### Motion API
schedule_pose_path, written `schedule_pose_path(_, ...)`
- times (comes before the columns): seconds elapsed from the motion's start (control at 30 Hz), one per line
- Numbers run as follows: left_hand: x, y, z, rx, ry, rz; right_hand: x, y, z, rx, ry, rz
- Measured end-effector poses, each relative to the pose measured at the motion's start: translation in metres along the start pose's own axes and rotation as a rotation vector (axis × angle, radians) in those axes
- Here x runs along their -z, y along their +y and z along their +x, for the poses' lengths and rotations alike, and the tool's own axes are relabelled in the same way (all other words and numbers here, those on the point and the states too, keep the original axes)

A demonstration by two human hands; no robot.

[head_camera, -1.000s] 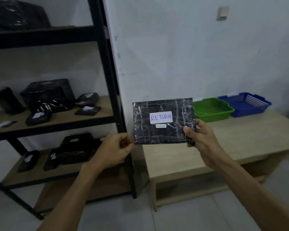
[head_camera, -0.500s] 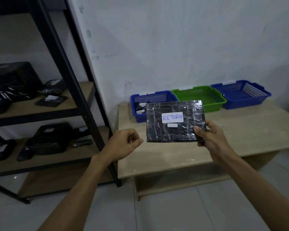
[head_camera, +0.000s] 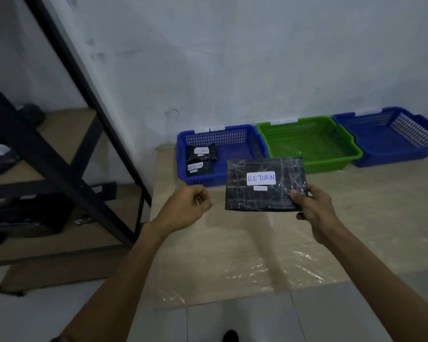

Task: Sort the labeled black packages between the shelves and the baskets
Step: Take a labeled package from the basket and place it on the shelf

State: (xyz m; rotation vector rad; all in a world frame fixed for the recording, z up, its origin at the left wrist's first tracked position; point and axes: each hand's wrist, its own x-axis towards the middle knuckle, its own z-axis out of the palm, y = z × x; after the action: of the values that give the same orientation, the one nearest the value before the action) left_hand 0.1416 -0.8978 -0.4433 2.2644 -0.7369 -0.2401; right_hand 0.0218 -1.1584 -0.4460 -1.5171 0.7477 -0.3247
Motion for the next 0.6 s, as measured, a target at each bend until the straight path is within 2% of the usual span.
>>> schedule_pose_path(0.37, -0.037, -0.034, 0.115, 0.174, 0.019, 0.025, -0.035, -0.001, 0.163, -0.070, -0.075, -0.097)
schedule_pose_path(0.6, -0.059, -0.072, 0.155, 0.204, 0.051, 0.073, -0.075, 0.010, 0.226, -0.151, -0.100, -0.152)
